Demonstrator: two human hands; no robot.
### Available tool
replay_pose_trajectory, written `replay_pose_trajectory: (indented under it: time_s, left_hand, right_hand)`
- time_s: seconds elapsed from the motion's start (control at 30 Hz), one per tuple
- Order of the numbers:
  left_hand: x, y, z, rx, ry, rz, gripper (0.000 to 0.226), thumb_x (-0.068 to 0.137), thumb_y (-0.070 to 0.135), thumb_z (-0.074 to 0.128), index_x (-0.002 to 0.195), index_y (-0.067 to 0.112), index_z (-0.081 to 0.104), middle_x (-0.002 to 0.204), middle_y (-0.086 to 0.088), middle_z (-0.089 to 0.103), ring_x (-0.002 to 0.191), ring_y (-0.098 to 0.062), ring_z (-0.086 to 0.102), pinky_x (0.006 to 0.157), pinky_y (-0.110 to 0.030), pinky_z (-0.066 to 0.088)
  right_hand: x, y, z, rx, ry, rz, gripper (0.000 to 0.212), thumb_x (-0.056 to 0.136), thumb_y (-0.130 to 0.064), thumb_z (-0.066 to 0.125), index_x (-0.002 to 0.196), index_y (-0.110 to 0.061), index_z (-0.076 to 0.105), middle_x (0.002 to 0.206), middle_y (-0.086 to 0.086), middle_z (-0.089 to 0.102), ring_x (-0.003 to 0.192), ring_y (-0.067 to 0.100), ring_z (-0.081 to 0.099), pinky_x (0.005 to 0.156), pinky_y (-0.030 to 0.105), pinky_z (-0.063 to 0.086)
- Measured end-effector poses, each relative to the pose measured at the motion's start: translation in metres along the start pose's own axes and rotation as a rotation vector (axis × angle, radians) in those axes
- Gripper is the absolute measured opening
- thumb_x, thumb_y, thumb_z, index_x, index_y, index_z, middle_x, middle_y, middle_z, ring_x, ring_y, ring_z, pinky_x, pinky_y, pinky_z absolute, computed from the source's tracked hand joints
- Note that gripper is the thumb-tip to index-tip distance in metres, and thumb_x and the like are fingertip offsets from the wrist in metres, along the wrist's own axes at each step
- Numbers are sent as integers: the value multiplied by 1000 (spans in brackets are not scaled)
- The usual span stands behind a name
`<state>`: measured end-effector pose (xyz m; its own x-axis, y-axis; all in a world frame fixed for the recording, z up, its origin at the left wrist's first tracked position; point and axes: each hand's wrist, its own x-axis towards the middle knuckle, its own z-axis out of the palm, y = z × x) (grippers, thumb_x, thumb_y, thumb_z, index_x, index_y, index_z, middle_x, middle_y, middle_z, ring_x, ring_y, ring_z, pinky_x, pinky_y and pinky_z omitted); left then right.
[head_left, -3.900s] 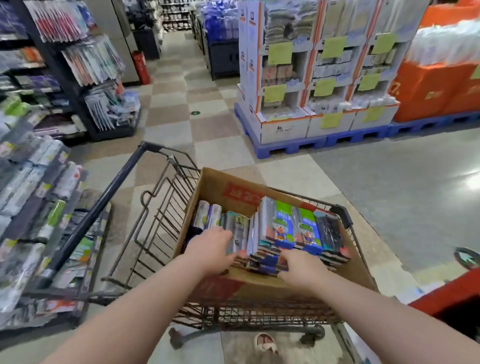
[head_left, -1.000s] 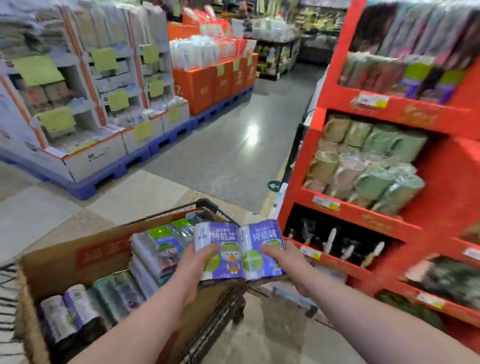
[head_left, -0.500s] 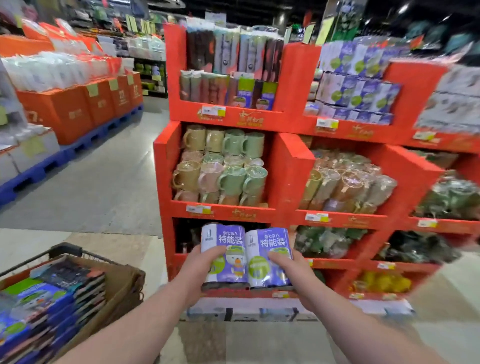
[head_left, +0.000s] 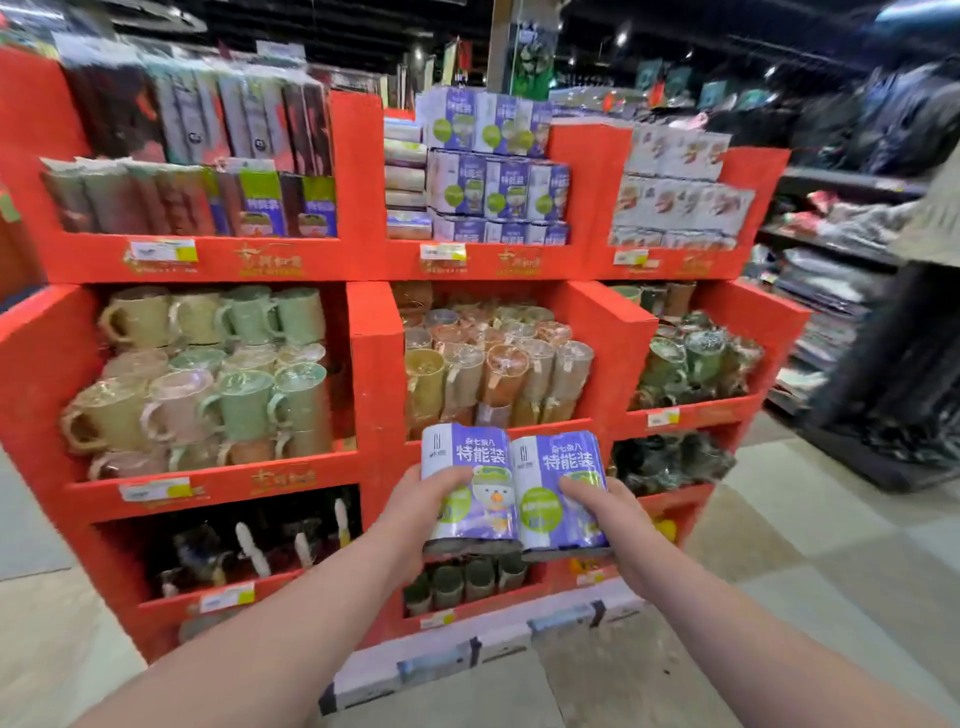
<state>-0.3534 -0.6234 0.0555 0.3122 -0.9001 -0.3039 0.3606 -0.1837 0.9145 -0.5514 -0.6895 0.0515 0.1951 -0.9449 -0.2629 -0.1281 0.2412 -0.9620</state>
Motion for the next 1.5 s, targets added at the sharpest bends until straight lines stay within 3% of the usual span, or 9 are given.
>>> replay_pose_trajectory:
  time_s: [0.13,0.23,0.33,0.6,0.87,0.97,1.27,1.37,1.5]
  left_hand:
    - [24,9,30,20,-53,-18,17,89,13,62,105,13,62,72,-6,74,54,-20,69,46,-26,52]
    - [49,19,51,75,-101,-13,28,85,19,68,111,12,61,87,-9,75,72,-26,72,62,-34,57]
    - [83,30,76,109,-158,-1,45,77,28,75,117,14,59,98,-9,74,86,-29,70,79,-42,56]
    - [184,93,142,87,-327,85,19,88,20,66,107,17,62,86,-3,72,71,-21,68,62,-32,56]
    - [268,156,158,101,-393,158,13,92,15,60,104,14,63,72,-5,71,55,-18,67,47,-26,53]
    - [295,168,158,73,-370,166,13,91,16,61,103,14,64,80,-7,72,65,-22,67,62,-33,55]
    - [361,215,152,-32,-210,263,17,90,17,62,107,16,62,76,-2,72,60,-15,69,50,-25,52]
    - [380,235,149,-64,-114,323,25,89,19,64,113,13,62,83,-4,73,69,-19,69,60,-29,53]
    - [402,260,153,-89,34,417,34,86,21,66,118,14,62,104,-10,72,87,-28,68,80,-41,54]
  right_hand:
    - [24,-5,-22,39,6,-27,51,74,-41,77,113,-14,59,106,5,71,96,25,69,93,44,52]
    - [45,-11,-40,64,69,-33,29,85,-37,70,105,-19,58,103,4,70,95,24,68,87,40,52]
    - [70,-24,-61,57,132,-43,36,84,-43,68,109,-20,57,106,2,69,97,24,67,93,44,51]
    - [161,-97,-98,55,223,-165,59,70,-52,75,115,-15,65,103,5,74,94,27,71,96,49,50]
    - [245,-155,-84,70,218,-257,34,86,-39,66,111,-15,67,97,4,76,90,27,71,93,46,52]
    - [274,-171,-81,85,202,-256,32,88,-36,65,111,-14,67,98,5,75,88,26,72,88,42,53]
    - [373,-235,-57,65,19,-332,21,90,-28,61,104,-13,68,90,6,76,68,17,71,61,26,55]
    - [411,-268,-48,18,-73,-408,15,93,-25,59,95,-15,68,77,-2,74,58,9,68,48,17,48]
    - [455,-324,-35,-77,-160,-546,18,95,-28,56,86,-17,67,76,-5,69,62,8,64,57,20,48]
